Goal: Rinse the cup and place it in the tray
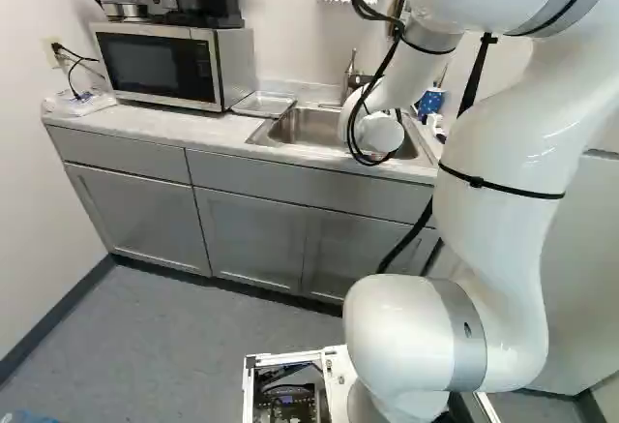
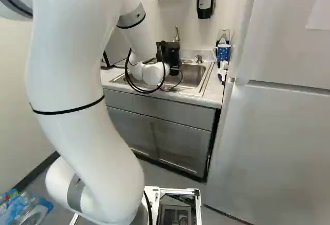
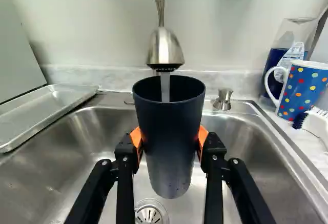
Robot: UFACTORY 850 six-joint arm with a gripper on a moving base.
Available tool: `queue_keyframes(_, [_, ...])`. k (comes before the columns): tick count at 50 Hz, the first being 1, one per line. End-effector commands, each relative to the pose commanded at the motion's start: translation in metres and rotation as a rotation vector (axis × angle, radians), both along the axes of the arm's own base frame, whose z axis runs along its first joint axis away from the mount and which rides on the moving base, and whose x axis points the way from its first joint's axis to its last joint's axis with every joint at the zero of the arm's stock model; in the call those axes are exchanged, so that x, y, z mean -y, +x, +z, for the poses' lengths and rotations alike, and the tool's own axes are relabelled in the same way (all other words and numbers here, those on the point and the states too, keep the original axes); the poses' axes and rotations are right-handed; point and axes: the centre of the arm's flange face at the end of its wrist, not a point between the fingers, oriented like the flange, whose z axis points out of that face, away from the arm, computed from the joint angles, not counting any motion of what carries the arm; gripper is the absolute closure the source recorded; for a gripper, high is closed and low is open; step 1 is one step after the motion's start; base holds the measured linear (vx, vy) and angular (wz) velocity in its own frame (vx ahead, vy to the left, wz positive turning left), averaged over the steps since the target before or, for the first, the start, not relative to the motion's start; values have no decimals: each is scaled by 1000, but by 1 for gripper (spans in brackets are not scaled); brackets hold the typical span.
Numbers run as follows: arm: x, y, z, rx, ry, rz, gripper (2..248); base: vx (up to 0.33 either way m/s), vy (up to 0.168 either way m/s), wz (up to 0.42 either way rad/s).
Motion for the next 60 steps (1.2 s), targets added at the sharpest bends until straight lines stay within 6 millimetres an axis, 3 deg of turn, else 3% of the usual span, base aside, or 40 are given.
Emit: queue_keyframes(60, [0,0,0,0,0,0,128,0,0,0])
